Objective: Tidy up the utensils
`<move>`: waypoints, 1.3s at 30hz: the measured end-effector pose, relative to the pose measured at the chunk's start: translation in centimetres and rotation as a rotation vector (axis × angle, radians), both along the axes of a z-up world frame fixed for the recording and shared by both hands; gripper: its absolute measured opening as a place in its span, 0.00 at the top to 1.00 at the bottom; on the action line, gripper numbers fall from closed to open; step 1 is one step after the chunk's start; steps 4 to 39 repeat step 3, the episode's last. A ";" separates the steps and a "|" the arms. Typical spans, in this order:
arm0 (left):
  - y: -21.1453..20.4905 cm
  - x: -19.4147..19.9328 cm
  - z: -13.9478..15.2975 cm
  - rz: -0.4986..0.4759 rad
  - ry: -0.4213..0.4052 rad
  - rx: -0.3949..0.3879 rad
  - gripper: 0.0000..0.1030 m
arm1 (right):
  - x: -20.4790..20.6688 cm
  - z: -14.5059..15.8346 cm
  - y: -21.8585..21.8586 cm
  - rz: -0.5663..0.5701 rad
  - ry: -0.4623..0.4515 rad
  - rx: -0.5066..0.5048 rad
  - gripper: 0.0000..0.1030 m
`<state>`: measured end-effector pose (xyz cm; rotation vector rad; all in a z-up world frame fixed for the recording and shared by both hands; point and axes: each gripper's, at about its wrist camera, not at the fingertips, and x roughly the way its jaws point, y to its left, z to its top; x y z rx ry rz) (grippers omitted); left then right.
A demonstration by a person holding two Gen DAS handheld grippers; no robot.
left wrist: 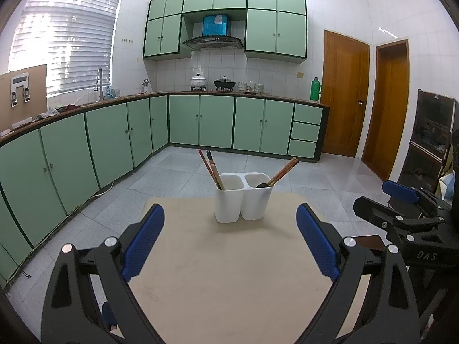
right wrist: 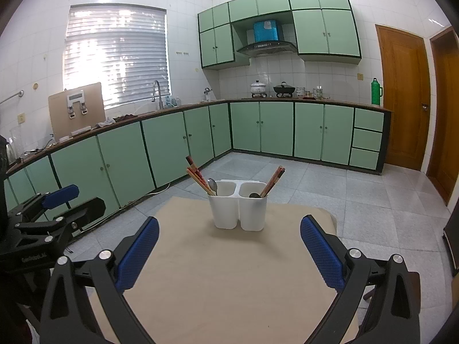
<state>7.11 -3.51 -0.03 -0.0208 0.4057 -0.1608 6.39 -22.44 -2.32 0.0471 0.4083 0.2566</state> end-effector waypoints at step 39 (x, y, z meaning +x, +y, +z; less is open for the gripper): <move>-0.1 0.1 0.0 0.000 0.001 0.001 0.12 | 0.1 0.1 -0.2 -0.001 0.002 -0.002 0.06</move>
